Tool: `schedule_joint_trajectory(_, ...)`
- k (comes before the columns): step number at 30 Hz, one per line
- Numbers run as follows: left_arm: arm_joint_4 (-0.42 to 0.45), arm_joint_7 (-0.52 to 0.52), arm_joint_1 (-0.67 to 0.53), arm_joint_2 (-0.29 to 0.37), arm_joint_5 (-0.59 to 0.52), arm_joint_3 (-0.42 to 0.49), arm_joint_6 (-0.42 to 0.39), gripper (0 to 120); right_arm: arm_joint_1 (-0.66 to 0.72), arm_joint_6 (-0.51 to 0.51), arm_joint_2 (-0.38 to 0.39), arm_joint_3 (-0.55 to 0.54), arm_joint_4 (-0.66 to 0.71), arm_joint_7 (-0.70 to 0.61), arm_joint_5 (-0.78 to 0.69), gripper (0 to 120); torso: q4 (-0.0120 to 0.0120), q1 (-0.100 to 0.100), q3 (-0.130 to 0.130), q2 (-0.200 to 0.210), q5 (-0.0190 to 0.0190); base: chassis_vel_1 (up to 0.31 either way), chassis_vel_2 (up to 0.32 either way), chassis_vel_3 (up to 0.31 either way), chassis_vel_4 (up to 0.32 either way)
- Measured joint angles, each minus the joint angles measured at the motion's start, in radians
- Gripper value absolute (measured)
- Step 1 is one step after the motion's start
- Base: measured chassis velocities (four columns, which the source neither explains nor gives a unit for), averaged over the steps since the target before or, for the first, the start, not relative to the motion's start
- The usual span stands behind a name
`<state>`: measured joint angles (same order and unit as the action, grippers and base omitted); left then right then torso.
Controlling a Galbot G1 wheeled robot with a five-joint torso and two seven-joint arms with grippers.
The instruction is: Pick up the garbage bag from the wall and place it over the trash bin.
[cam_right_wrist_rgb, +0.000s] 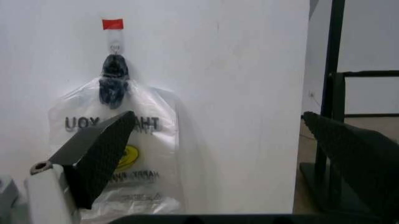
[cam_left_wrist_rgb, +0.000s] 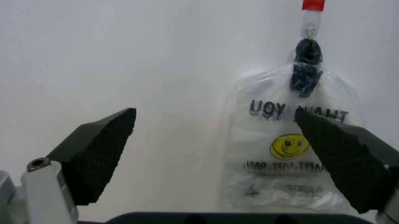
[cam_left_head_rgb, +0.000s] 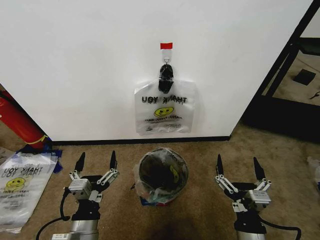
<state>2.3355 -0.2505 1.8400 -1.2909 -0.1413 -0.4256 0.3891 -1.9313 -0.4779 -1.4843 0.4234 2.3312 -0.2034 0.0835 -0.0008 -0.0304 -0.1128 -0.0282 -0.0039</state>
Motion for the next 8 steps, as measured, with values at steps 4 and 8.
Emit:
schedule_joint_trajectory(4,-0.002,-0.004,0.000,-0.003,0.003,0.000,0.002,100,0.004,-0.002,-0.004,-0.003,-0.019,-0.007,0.007,100,-0.0001,0.000,0.000,0.000,0.0001,0.000,0.000,0.000,0.000)
schedule_joint_trajectory(8,-0.004,-0.005,0.000,-0.006,0.009,0.003,0.002,100,0.006,-0.004,-0.007,-0.003,-0.026,-0.013,0.014,100,-0.0001,0.000,0.000,0.000,0.0001,0.000,0.000,0.000,0.000)
